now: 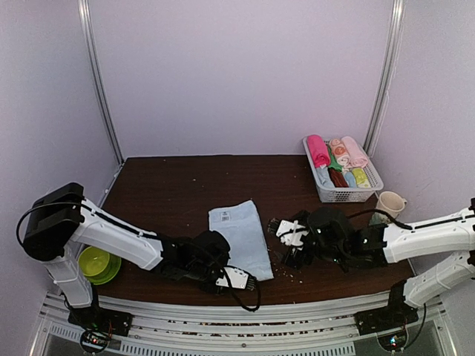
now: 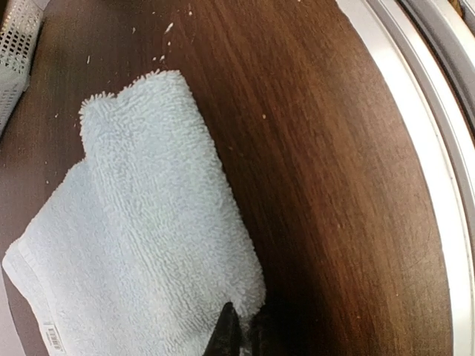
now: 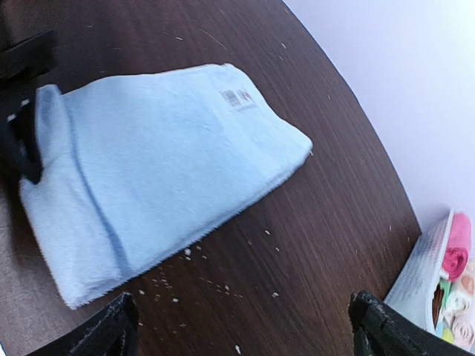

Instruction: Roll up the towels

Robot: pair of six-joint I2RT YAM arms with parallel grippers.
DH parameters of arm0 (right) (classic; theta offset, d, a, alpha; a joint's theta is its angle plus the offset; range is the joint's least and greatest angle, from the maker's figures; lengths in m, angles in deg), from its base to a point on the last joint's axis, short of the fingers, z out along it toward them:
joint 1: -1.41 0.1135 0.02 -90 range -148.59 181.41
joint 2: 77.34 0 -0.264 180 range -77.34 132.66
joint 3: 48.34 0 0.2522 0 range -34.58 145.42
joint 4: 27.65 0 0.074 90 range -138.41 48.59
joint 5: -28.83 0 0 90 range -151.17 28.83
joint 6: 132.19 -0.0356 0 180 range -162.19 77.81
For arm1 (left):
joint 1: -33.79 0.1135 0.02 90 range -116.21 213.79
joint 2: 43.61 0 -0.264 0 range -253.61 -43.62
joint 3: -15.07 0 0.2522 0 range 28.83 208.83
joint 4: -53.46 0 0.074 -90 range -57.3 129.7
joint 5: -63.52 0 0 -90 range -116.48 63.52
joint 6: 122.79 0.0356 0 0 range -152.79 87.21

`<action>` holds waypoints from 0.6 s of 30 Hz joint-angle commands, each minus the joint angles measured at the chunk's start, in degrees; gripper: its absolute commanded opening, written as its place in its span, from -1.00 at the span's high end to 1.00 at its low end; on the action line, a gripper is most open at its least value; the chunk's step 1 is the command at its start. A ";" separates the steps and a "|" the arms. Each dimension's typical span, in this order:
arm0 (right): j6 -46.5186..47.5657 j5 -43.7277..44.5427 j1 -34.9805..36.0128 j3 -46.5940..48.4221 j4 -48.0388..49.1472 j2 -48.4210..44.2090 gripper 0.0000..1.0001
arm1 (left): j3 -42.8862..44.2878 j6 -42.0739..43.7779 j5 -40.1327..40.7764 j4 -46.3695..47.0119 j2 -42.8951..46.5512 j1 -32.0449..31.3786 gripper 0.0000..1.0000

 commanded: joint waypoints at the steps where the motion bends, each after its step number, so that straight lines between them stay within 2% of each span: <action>1: 7.78 7.69 8.15 -7.53 18.41 -0.49 -0.97 | -1.64 -2.95 -5.49 -7.43 -1.29 2.86 1.00; 10: 14.28 12.26 19.21 -6.24 21.23 10.69 -0.82 | 1.52 -3.76 -17.87 -13.16 -0.65 9.35 1.00; 18: 16.41 15.07 21.42 -3.43 24.02 20.73 -0.60 | 2.48 -2.61 -24.09 -16.07 -0.20 11.89 1.00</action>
